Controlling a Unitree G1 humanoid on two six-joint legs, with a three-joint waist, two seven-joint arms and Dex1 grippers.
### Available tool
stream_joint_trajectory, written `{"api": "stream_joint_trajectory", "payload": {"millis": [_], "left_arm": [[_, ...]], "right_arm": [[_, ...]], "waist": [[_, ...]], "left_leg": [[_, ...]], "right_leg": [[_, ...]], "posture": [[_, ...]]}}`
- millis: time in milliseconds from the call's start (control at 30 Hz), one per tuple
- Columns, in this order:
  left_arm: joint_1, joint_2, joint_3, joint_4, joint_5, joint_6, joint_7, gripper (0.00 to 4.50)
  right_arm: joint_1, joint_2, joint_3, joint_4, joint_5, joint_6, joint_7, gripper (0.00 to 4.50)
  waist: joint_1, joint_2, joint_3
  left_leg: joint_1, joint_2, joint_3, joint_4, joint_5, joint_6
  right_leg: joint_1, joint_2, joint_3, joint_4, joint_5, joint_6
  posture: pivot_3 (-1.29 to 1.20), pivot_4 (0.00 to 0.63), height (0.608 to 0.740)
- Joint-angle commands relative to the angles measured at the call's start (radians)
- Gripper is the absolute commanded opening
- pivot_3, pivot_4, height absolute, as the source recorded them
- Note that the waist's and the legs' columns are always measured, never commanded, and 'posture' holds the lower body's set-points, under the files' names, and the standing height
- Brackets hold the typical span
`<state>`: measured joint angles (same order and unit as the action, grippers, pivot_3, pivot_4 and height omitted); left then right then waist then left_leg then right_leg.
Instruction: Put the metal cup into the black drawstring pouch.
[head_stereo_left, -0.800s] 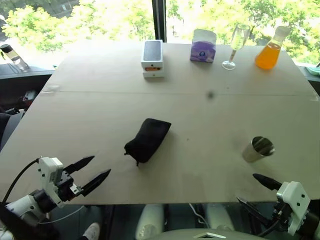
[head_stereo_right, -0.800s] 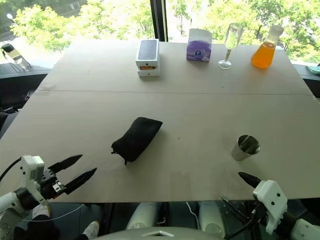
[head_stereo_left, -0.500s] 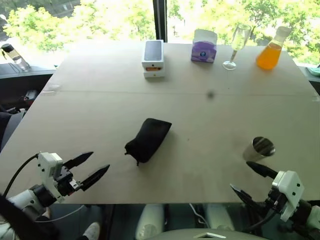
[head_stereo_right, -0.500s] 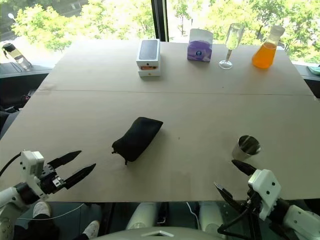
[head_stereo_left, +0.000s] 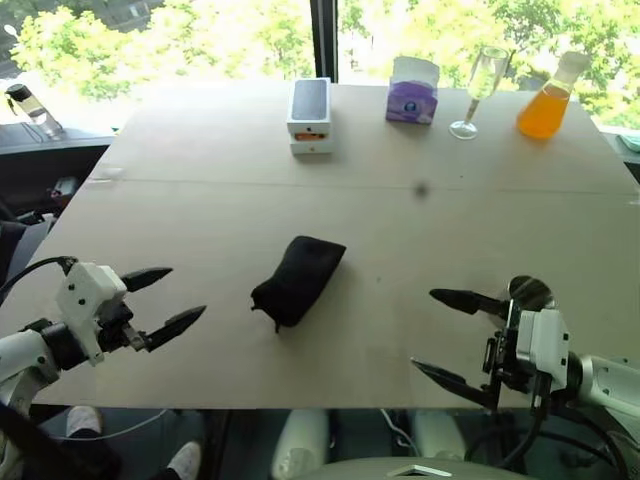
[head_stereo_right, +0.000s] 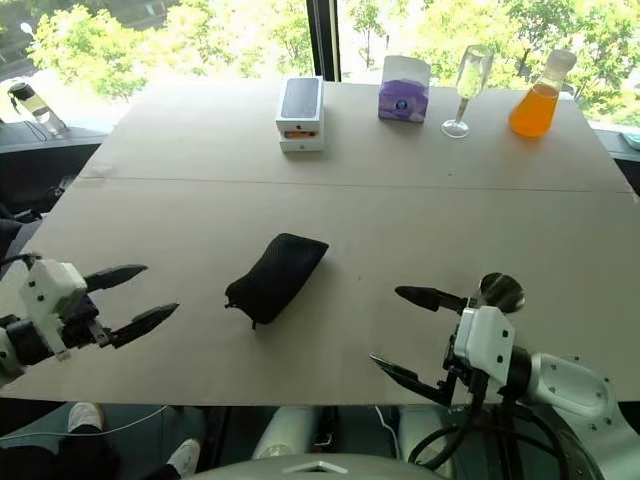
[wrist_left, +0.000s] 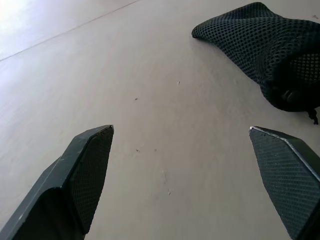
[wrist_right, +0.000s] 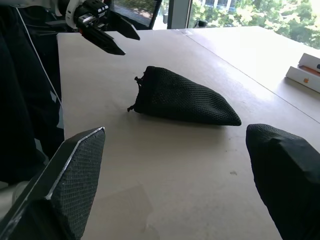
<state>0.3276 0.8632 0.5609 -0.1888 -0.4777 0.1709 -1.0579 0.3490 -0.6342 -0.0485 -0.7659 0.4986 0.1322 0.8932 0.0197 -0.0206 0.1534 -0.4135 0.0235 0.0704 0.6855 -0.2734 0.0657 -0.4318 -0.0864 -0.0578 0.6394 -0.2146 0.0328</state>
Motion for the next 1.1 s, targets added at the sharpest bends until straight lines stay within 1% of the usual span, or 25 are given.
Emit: {"api": "stream_joint_trajectory", "payload": {"millis": [33, 133, 267, 300, 367, 467, 500, 567, 633, 667, 800, 900, 1000, 1100], "left_arm": [[-0.010, 0.070, -0.067, -0.106, 0.085, -0.165, -0.099, 4.50], [-0.061, 0.084, -0.092, -0.139, 0.078, -0.171, -0.106, 4.50], [-0.130, 0.112, -0.122, -0.201, 0.035, -0.080, -0.097, 4.50], [-0.157, 0.115, -0.138, -0.213, 0.041, -0.071, -0.086, 4.50], [-0.197, 0.116, -0.175, -0.228, 0.069, -0.069, -0.067, 4.50], [-0.218, 0.108, -0.235, -0.234, 0.168, -0.165, -0.057, 4.50], [-0.226, 0.099, -0.251, -0.233, 0.235, -0.221, -0.024, 4.50], [-0.227, 0.087, -0.275, -0.230, 0.324, -0.297, 0.020, 4.50], [-0.219, 0.054, -0.287, -0.233, 0.449, -0.409, 0.103, 4.50], [-0.210, 0.037, -0.295, -0.241, 0.487, -0.427, 0.136, 4.50], [-0.182, -0.019, -0.336, -0.260, 0.591, -0.512, 0.219, 4.50], [-0.171, -0.055, -0.342, -0.244, 0.684, -0.593, 0.304, 4.50], [-0.134, -0.060, -0.334, -0.219, 0.739, -0.656, 0.352, 4.50], [-0.088, -0.060, -0.307, -0.209, 0.755, -0.677, 0.383, 4.50]], "right_arm": [[-0.027, -0.004, 0.023, 0.002, -0.001, -0.036, 0.027, 4.48], [-0.040, 0.003, 0.031, 0.012, 0.013, -0.047, 0.034, 4.48], [-0.066, 0.009, 0.057, -0.001, 0.029, -0.042, 0.033, 4.48], [-0.073, 0.008, 0.067, -0.001, 0.024, -0.045, 0.038, 4.48], [-0.086, 0.010, 0.082, 0.003, 0.014, -0.050, 0.039, 4.48], [-0.095, 0.013, 0.099, 0.013, -0.006, -0.063, 0.039, 4.48], [-0.094, 0.016, 0.101, 0.016, -0.011, -0.067, 0.037, 4.48], [-0.087, 0.018, 0.103, 0.021, -0.023, -0.075, 0.033, 4.48], [-0.078, 0.020, 0.103, 0.023, -0.032, -0.083, 0.028, 4.48], [-0.073, 0.021, 0.102, 0.024, -0.038, -0.087, 0.024, 4.48], [-0.052, 0.019, 0.106, 0.015, -0.049, -0.095, 0.015, 4.48], [-0.041, 0.017, 0.106, 0.008, -0.051, -0.097, 0.011, 4.48], [-0.034, 0.015, 0.100, 0.011, -0.051, -0.099, 0.010, 4.48], [-0.027, 0.011, 0.095, 0.013, -0.051, -0.103, 0.013, 4.48]], "waist": [[-0.004, 0.000, 0.000], [-0.004, 0.000, 0.000], [-0.005, 0.001, 0.000], [-0.004, 0.001, 0.001], [-0.005, 0.001, 0.001], [-0.005, 0.001, 0.001], [-0.005, 0.001, 0.001], [-0.004, 0.001, 0.001], [-0.004, 0.001, 0.001], [-0.004, 0.001, 0.001], [-0.004, 0.001, 0.001], [-0.004, 0.001, 0.000], [-0.004, 0.001, 0.000], [-0.005, 0.001, 0.000]], "left_leg": [[0.000, 0.000, 0.001, 0.000, 0.000, 0.000], [0.000, 0.000, 0.001, 0.000, 0.000, 0.000], [0.000, 0.000, 0.001, 0.000, 0.000, 0.000], [0.001, 0.000, 0.001, 0.000, 0.000, 0.000], [0.001, 0.000, 0.001, 0.000, 0.000, 0.000], [0.001, 0.000, 0.001, 0.000, 0.002, -0.003], [0.001, 0.000, 0.002, 0.000, 0.002, -0.003], [0.001, 0.000, 0.002, 0.000, 0.002, -0.003], [0.001, 0.000, 0.002, 0.000, 0.002, -0.003], [0.001, 0.000, 0.002, 0.000, 0.002, -0.003], [0.001, 0.000, 0.002, 0.000, 0.002, -0.003], [0.001, 0.000, 0.002, 0.000, 0.002, -0.003], [0.002, 0.000, 0.002, 0.000, 0.002, -0.002], [0.002, 0.000, 0.002, 0.000, 0.000, 0.001]], "right_leg": [[0.000, 0.000, 0.000, -0.001, 0.000, 0.000], [0.001, 0.000, 0.001, -0.001, 0.000, 0.000], [0.001, 0.002, 0.000, 0.000, 0.000, 0.000], [0.001, 0.006, 0.001, 0.000, 0.000, 0.000], [0.002, 0.006, 0.001, 0.000, 0.000, 0.000], [0.002, 0.006, 0.001, 0.000, 0.000, 0.001], [0.002, 0.007, 0.001, 0.000, 0.000, 0.001], [0.002, 0.007, 0.002, 0.000, 0.000, 0.000], [0.002, 0.007, 0.002, 0.000, 0.000, 0.000], [0.002, 0.007, 0.002, 0.000, 0.000, 0.000], [0.003, 0.007, 0.002, 0.000, 0.000, 0.000], [0.003, 0.007, 0.002, 0.000, 0.000, 0.001], [0.003, 0.007, 0.002, 0.001, 0.000, 0.000], [0.003, 0.007, 0.002, 0.001, 0.000, 0.000]], "posture": [[0.00, 0.150, 0.737], [0.00, 0.150, 0.737], [0.00, 0.150, 0.737], [0.00, 0.150, 0.737], [0.00, 0.150, 0.737], [0.00, 0.150, 0.737], [0.00, 0.150, 0.737], [0.00, 0.150, 0.737], [0.00, 0.150, 0.737], [0.00, 0.150, 0.737], [0.00, 0.150, 0.737], [0.00, 0.150, 0.737], [0.00, 0.150, 0.737], [0.00, 0.150, 0.737]]}}
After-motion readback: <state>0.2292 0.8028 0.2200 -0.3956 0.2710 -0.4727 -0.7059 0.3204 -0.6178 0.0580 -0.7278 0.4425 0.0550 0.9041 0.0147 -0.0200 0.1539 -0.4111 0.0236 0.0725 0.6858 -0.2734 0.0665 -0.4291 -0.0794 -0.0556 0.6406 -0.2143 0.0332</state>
